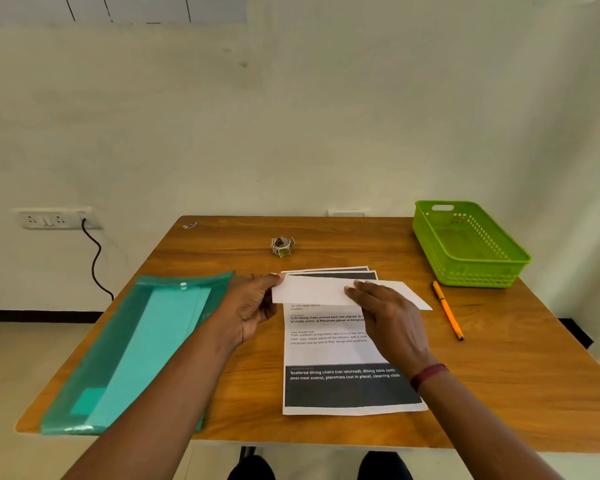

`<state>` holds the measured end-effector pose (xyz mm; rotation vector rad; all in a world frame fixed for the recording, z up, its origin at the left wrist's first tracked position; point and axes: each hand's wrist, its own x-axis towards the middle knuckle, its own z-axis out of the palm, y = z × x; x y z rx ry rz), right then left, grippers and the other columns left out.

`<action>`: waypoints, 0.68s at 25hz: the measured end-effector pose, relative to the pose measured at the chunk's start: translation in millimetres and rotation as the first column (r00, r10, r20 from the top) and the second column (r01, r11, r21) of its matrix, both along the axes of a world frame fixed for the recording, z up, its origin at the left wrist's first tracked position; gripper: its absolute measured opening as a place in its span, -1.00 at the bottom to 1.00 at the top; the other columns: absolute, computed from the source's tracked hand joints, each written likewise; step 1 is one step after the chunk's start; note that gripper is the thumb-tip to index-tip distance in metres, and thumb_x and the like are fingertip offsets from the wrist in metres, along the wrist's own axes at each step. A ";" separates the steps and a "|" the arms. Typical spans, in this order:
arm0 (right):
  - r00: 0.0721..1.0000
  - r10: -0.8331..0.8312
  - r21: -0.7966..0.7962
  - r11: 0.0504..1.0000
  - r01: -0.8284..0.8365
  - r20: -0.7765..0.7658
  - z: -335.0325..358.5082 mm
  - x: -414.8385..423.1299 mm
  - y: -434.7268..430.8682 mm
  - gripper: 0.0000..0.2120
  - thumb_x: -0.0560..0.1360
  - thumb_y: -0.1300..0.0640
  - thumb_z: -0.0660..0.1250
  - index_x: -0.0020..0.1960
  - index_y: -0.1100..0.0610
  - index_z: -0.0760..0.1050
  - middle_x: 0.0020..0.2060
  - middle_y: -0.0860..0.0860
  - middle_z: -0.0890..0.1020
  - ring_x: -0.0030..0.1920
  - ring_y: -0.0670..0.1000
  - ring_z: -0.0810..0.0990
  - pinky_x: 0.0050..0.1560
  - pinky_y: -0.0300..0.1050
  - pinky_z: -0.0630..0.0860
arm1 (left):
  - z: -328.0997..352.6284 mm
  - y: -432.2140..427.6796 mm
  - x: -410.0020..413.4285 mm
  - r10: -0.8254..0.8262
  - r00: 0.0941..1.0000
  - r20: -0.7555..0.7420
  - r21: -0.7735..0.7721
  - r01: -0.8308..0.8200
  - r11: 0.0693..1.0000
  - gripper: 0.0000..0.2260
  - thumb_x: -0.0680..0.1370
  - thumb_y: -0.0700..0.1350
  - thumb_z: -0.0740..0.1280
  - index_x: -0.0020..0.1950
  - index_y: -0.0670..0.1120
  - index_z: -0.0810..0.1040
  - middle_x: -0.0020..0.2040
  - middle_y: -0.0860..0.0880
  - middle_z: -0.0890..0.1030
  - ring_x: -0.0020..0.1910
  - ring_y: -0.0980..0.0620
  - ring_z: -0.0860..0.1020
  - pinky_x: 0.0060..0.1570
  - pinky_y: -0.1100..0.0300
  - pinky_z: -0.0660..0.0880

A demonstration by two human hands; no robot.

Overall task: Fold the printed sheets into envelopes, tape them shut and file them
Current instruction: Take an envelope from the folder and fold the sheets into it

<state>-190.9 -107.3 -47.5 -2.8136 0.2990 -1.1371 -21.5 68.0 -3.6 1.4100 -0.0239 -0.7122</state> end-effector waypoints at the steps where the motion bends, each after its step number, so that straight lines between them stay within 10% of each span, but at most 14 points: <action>1: 1.000 0.004 -0.011 1.000 -0.004 -0.005 -4.7 1.5 -0.5 -0.58 0.35 0.39 0.51 0.16 0.12 0.65 0.09 0.11 0.68 0.05 0.14 0.68 0.00 0.01 0.62 | -5.0 0.8 2.8 0.011 1.000 -0.001 0.018 -0.011 1.000 -0.79 0.47 -0.19 0.48 0.02 -0.16 0.51 -0.12 -0.18 0.70 -0.18 -0.06 0.63 -0.37 0.19 0.50; 9: 0.899 0.075 0.120 0.992 -0.025 -0.432 -46.3 13.3 -5.6 -0.50 0.63 0.12 0.17 0.55 0.05 0.18 0.51 0.06 0.26 0.54 0.12 0.17 0.53 0.04 0.09 | -53.2 4.5 11.8 0.150 0.983 0.101 0.200 -0.168 0.965 -0.79 0.41 -0.18 0.54 -0.04 -0.18 0.58 -0.09 -0.18 0.69 -0.07 -0.14 0.66 -0.27 0.06 0.58; 17: 0.811 0.096 0.103 0.994 -0.044 -0.577 -58.8 17.8 -10.1 -0.44 0.64 -0.20 -0.03 0.58 -0.03 0.03 0.57 0.02 0.08 0.58 0.06 -0.06 0.52 -0.05 -0.13 | -73.1 2.2 16.7 0.071 0.897 0.437 0.395 -0.262 0.881 -0.94 0.50 -0.20 0.47 -0.07 -0.08 0.63 -0.04 -0.05 0.63 -0.03 -0.02 0.57 -0.24 0.24 0.47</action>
